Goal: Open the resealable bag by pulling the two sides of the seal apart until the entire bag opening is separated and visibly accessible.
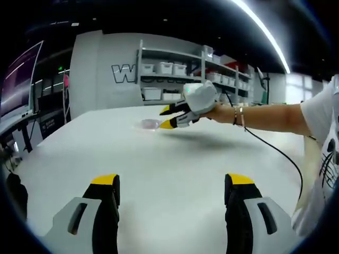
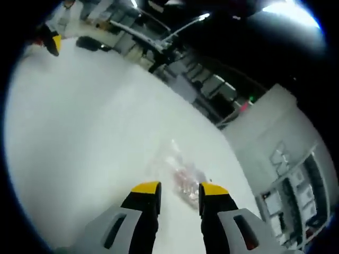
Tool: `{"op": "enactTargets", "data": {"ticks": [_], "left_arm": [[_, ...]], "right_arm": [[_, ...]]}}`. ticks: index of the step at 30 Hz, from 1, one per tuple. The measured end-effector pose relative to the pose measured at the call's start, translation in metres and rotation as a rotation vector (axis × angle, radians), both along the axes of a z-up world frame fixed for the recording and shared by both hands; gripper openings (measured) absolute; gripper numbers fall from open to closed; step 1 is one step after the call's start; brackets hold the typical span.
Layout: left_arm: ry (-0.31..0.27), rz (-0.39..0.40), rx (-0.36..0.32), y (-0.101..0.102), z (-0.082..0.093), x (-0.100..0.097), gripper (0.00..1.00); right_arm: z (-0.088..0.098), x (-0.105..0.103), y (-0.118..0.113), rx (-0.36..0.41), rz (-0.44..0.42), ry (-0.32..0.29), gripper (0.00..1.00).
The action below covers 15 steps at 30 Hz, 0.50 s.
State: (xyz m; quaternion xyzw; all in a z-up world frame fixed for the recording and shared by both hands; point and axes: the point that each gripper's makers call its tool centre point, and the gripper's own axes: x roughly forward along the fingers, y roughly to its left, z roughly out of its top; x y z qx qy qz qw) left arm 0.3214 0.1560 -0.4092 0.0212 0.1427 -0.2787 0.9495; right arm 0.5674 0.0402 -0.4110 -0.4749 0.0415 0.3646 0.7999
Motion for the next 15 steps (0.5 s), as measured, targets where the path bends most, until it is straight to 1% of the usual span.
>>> {"op": "enactTargets", "data": {"ticks": [2,3,4,9,11,15], "left_arm": [[0.001,0.002,0.0,0.0,-0.001,0.0,0.8],[0.002,0.003,0.0,0.001,-0.001,0.0,0.8],[0.003,0.005,-0.001,0.001,-0.001,0.0,0.8],[0.003,0.014,-0.003,0.004,-0.002,0.0,0.8],[0.002,0.016,-0.004,0.005,-0.002,0.0,0.8],[0.002,0.02,-0.007,0.006,-0.003,0.0,0.8]], "right_arm": [[-0.003,0.0,0.0,-0.03,0.006,-0.014,0.26],[-0.004,0.001,-0.001,-0.062,0.013,-0.032,0.26],[-0.006,0.001,-0.001,-0.078,0.018,-0.041,0.26],[-0.007,-0.002,0.002,-0.12,0.047,-0.089,0.25],[-0.009,-0.002,0.003,-0.158,0.061,-0.112,0.25],[-0.015,-0.004,0.005,-0.198,0.076,-0.132,0.25]]}}
